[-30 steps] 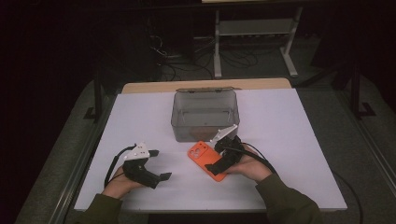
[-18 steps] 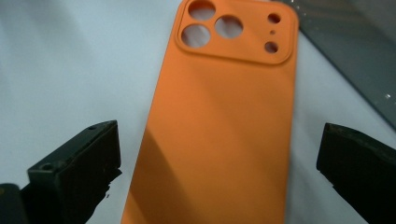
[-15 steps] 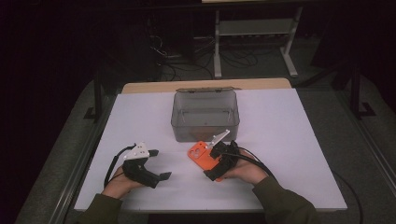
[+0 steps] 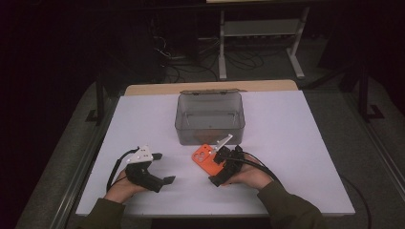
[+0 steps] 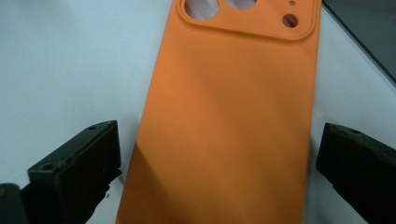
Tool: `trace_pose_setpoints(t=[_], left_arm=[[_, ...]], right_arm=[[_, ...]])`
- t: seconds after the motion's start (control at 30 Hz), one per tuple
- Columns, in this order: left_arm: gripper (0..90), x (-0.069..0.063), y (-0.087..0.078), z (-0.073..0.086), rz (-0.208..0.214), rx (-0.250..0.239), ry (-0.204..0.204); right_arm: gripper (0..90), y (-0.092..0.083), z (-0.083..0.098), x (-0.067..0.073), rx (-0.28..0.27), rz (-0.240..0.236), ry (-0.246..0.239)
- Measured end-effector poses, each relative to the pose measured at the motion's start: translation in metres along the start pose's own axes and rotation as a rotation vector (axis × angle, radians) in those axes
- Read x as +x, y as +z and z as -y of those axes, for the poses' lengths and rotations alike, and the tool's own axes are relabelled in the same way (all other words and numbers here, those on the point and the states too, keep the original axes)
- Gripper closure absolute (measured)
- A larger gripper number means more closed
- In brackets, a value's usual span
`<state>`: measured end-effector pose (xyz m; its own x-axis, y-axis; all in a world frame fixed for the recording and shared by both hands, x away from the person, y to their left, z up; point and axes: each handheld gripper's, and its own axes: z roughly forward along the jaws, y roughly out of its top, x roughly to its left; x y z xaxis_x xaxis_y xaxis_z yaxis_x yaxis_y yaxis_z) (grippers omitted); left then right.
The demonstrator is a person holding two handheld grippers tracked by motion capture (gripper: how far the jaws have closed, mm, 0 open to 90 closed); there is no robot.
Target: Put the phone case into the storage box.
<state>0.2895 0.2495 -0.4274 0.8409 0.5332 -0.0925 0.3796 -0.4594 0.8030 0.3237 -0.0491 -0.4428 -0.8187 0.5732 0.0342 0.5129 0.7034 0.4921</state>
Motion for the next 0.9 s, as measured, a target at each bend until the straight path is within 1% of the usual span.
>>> trace_pose_setpoints(t=[0.2,0.4,0.6,0.9], left_arm=[[0.0,-0.0001,0.0001,0.0,0.0,0.001,0.0],[0.0,0.0,0.0002,0.0,0.001,0.0,0.0],[0.0,0.0,0.0001,0.0,0.0,0.001,0.0],[0.0,0.0001,0.0003,0.0,0.002,0.001,0.002]], right_arm=[[0.1,0.0002,0.0002,-0.0002,0.002,0.004,-0.001],[3.4,-0.0006,0.0005,0.0009,0.002,0.017,-0.013],[5.7,-0.0014,0.0005,0.0013,-0.002,0.016,-0.022],[8.9,-0.0024,0.0005,0.0023,-0.001,0.018,-0.013]])
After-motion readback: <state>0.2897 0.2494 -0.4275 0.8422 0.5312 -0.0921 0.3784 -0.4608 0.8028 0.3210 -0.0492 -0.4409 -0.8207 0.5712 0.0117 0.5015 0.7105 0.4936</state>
